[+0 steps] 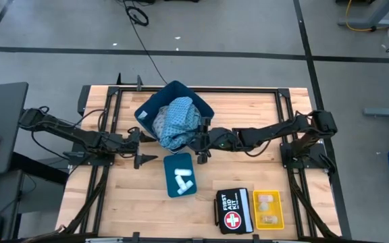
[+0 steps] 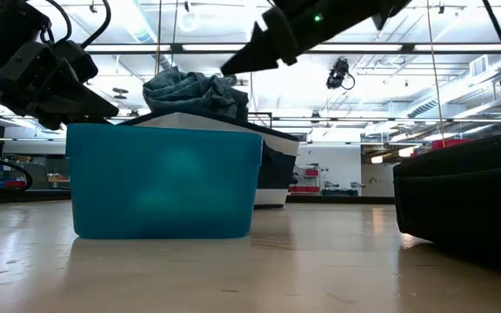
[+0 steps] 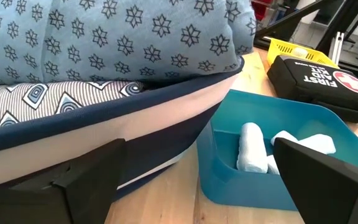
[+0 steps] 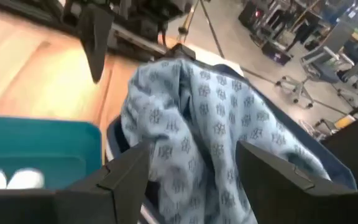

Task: Pick & place medical supplies in basket/bin
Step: Return to Home Position

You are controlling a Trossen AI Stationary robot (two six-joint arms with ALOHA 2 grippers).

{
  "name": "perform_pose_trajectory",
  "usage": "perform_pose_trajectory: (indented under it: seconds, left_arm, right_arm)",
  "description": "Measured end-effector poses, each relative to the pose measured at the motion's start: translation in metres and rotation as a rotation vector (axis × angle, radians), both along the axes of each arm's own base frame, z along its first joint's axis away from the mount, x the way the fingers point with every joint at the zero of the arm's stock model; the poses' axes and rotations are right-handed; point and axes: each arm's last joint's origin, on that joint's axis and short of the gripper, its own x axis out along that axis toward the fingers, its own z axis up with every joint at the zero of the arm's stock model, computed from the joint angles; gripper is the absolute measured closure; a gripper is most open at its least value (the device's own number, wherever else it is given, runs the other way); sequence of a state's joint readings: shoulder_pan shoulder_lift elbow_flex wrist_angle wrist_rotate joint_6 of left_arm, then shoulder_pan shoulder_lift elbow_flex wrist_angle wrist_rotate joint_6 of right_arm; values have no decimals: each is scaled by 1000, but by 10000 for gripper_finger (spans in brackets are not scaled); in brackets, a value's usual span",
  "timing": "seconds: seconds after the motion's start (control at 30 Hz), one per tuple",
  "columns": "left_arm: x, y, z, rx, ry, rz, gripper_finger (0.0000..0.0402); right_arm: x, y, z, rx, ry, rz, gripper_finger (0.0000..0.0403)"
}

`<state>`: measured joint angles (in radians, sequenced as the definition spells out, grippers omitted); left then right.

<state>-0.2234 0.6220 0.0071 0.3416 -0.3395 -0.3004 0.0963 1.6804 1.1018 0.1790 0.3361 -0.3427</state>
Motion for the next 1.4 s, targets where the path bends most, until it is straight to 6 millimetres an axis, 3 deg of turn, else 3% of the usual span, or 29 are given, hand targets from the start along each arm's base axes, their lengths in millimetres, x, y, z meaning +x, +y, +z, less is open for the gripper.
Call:
perform_pose_trajectory:
  seconds: [0.5, 0.7, 0.87, 0.93, 1.07, 1.2, 1.3, 1.4]
  left_arm:
    - [1, -11, 14, 4, -139, -175, 4]
    - [0, -13, 16, 19, -157, -192, 4]
    - [-2, -14, 18, 40, -166, -203, 4]
    - [-3, -13, 17, 44, -155, -202, 4]
    - [-5, -12, 15, 58, -128, -203, 4]
    - [-8, -11, 15, 66, -129, -204, 4]
    - [-9, -11, 16, 73, -133, -205, 4]
    - [-11, -10, 16, 84, -134, -189, 4]
  right_arm:
    - [-16, 43, 22, 140, -69, 110, 158]
    - [-21, 62, 22, 228, -29, 322, 158]
    - [-30, 77, 18, 134, 50, 455, 158]
    - [-34, 78, 27, 146, 23, 473, 158]
    - [-54, 74, 55, 208, -60, 578, 158]
    - [-90, 66, 69, 258, -133, 695, 158]
    - [-120, 55, 67, 293, -216, 691, 158]
    - [-147, 45, 50, 340, -312, 681, 158]
